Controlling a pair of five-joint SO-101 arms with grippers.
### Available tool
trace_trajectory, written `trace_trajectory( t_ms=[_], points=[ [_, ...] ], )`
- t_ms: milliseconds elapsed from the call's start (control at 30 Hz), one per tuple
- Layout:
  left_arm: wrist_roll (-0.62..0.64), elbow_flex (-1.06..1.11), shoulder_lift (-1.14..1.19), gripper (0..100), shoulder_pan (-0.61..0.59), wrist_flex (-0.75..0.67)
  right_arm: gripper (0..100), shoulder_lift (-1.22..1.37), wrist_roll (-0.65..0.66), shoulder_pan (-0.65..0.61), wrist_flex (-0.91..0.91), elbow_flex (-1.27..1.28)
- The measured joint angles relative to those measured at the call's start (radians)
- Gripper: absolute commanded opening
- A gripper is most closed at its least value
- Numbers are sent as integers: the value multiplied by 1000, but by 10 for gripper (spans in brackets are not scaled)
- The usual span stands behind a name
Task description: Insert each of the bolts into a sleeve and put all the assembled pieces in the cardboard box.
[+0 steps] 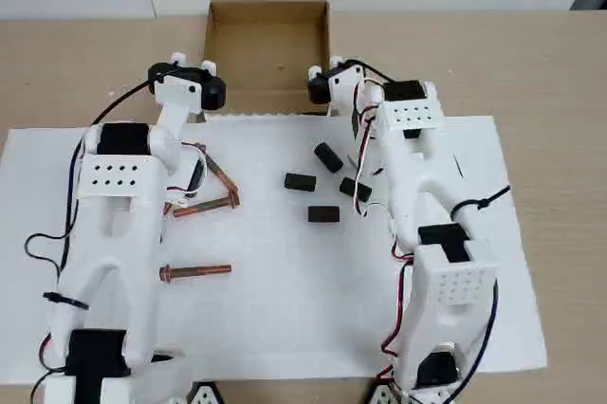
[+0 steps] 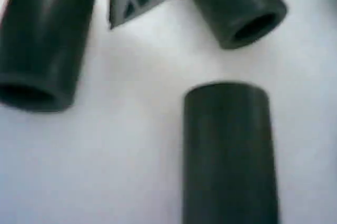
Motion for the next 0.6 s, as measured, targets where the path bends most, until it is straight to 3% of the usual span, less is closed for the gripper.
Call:
trace_trajectory(
  t_ms=[233,433,600],
  points=[
    [0,0,0,8,0,0,152,49,17,15,-29,-11],
    [0,0,0,8,0,0,18,61,25,23,-41,-18],
    [0,0,0,8,0,0,3,63,25,29,-48,-25]
  ],
)
